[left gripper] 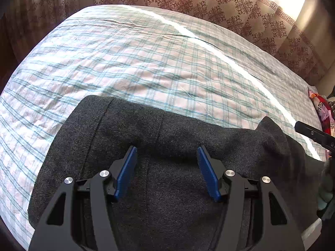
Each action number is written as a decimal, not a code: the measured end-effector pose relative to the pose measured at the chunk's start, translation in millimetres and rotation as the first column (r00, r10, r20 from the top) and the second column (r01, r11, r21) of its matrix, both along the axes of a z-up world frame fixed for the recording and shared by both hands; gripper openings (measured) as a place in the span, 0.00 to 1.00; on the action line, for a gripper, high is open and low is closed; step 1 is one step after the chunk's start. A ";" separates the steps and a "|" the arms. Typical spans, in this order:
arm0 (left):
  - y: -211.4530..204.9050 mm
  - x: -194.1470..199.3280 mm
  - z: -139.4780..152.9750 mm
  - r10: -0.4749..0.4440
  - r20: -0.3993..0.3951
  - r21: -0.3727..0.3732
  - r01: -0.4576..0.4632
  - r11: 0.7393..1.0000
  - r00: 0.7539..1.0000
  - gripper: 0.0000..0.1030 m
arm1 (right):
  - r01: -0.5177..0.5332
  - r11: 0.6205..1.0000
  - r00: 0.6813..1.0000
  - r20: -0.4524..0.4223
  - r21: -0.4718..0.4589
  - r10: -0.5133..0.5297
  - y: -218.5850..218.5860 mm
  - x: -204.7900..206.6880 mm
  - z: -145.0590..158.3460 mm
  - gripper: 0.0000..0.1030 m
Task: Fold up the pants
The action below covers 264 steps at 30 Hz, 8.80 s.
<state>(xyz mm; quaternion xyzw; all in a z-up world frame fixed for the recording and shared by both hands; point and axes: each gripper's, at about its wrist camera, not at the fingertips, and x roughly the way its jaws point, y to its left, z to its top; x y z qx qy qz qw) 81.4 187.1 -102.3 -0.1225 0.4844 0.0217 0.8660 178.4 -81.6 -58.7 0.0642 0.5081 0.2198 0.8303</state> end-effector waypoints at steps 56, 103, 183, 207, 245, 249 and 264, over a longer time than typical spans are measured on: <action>-93.7 23.0 -8.8 -0.095 -0.067 0.167 0.105 0.980 0.993 0.97 | 0.290 0.907 0.953 0.006 -0.305 -0.303 -113.9 -117.1 -36.4 0.51; -321.4 -57.3 5.8 -0.513 -0.075 0.276 0.512 0.813 0.855 0.98 | 0.878 0.458 0.469 0.063 -0.139 -0.881 -380.8 -343.9 17.3 0.59; -329.0 -32.6 3.4 -0.559 -0.070 -0.093 0.552 0.829 0.826 0.98 | 0.716 0.684 0.637 0.270 0.141 -0.722 -300.9 -263.5 95.7 0.21; -114.4 5.0 -4.7 -0.213 -0.059 -0.262 0.191 0.946 0.975 0.98 | 0.092 0.993 0.966 0.249 -0.071 -0.072 -20.1 -190.0 66.5 0.21; -164.9 -20.6 3.1 -0.421 0.137 -0.460 0.434 0.775 0.897 0.12 | -0.249 0.967 0.965 0.093 0.049 0.244 -6.9 -209.2 30.1 0.37; -156.5 -26.4 13.4 -0.413 0.153 -0.374 0.440 0.817 0.898 0.12 | -0.220 0.970 0.970 0.125 0.104 0.207 -37.0 -212.1 46.1 0.57; -136.2 -17.4 -16.7 -0.428 0.034 -0.183 0.427 0.886 0.903 0.32 | 0.032 0.998 0.998 -0.049 0.047 -0.029 -82.6 -192.7 -34.4 0.59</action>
